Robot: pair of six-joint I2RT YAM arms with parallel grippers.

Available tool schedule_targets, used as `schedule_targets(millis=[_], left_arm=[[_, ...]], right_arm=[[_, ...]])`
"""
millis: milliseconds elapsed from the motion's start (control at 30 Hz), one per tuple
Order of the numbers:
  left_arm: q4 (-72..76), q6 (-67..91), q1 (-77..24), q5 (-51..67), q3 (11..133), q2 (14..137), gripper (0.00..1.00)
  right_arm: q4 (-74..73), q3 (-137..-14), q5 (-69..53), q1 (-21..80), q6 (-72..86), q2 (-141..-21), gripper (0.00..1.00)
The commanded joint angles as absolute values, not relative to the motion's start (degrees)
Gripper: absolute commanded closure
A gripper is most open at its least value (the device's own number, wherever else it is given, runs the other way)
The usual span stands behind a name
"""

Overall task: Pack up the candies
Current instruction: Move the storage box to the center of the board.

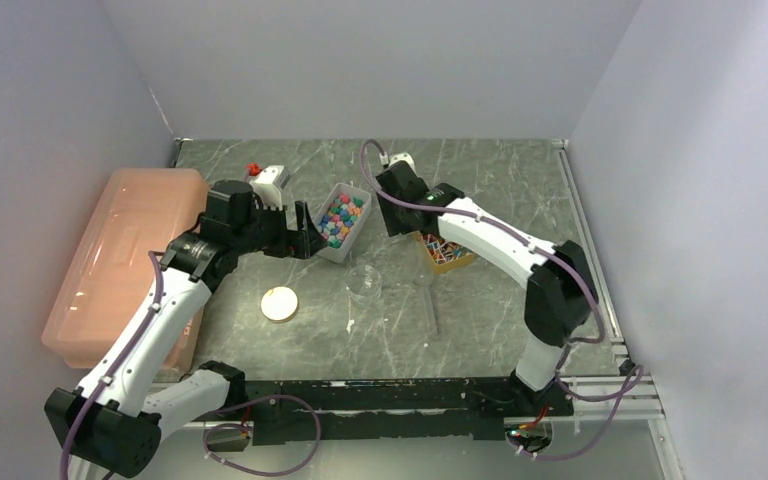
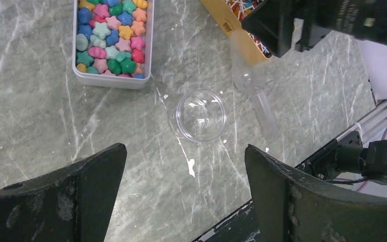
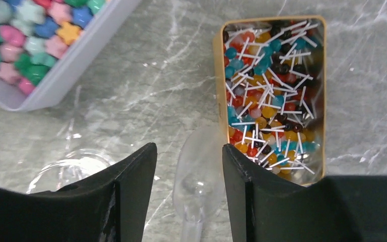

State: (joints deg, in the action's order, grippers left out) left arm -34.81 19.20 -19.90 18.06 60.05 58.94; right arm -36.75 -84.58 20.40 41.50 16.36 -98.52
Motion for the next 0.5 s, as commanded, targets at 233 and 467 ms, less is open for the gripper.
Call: schedule_targets(millis=[233, 467], left_arm=[[-36.05, 19.45, -19.86, 13.15, 63.19, 61.16, 0.06], [-35.28, 19.54, -19.87, 14.46, 62.75, 61.51, 0.06]], right_arm=[[-32.82, -85.13, 16.57, 35.85, 18.62, -105.88, 0.50], [-31.19, -85.28, 13.56, 33.61, 18.48, -108.87, 0.59]])
